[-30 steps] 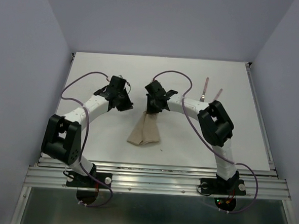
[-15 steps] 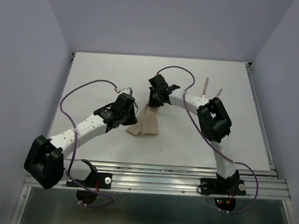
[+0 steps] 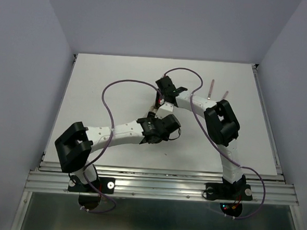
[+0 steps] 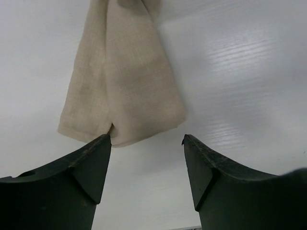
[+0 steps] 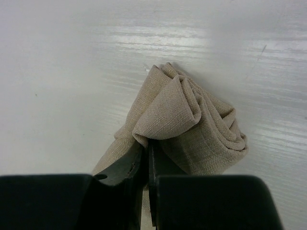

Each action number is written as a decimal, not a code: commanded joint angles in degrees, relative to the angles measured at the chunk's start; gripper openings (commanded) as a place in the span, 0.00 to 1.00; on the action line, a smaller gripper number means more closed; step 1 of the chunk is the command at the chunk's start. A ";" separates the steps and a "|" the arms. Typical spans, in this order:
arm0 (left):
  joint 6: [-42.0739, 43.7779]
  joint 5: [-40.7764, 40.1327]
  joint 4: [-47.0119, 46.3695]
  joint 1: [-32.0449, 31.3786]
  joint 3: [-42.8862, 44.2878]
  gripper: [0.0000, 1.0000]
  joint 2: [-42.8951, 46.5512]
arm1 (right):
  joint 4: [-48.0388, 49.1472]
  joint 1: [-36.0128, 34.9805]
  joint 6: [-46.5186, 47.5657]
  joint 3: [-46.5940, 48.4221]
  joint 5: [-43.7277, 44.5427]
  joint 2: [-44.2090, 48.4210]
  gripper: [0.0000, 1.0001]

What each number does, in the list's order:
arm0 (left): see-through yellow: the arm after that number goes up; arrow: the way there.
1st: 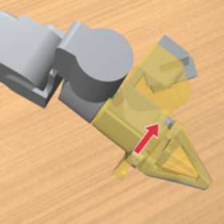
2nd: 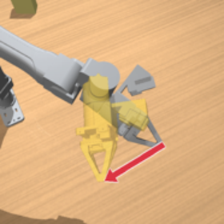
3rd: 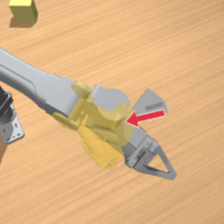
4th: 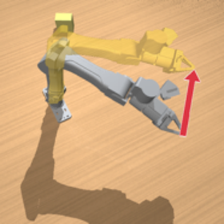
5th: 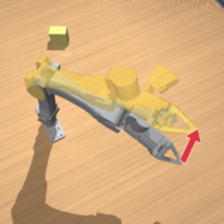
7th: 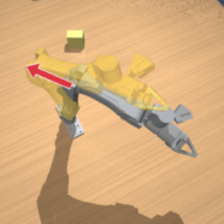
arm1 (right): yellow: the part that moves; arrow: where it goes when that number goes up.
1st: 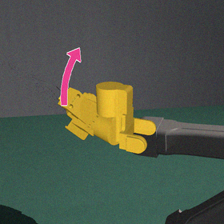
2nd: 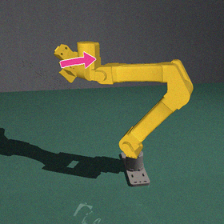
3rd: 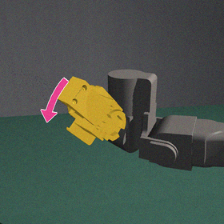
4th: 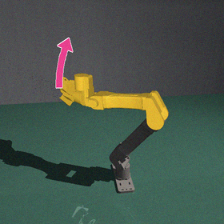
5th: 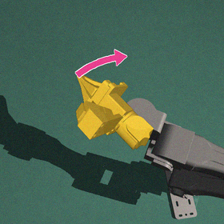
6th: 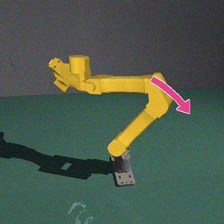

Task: Fold the napkin into a case and place the utensils inside
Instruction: Fold the 2/3-rectangle-folded napkin at the center of the board.

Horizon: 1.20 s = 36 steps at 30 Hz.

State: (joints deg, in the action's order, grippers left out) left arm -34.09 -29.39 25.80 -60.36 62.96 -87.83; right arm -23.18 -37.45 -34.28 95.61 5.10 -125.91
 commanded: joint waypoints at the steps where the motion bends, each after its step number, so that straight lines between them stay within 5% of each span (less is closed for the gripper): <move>1: 2.35 -11.12 2.77 -4.76 4.45 0.73 -5.75 | -7.41 1.15 1.94 -3.24 3.69 -2.33 0.05; 15: 8.51 -16.93 -2.33 -8.90 6.57 0.77 -15.09 | -6.09 1.68 2.11 -5.44 2.63 -1.97 0.05; 25: 9.39 -19.57 -10.94 -10.75 -2.40 0.74 -11.48 | -4.86 2.74 2.64 -8.16 2.28 -0.83 0.06; 36: 9.30 -23.52 -11.13 -10.83 -2.58 0.68 -15.09 | -4.42 3.79 2.73 -9.48 2.37 0.40 0.05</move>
State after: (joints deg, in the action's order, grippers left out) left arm -24.60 -47.90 15.42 -70.91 60.18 -102.72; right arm -18.00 -35.22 -34.28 89.76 3.22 -123.15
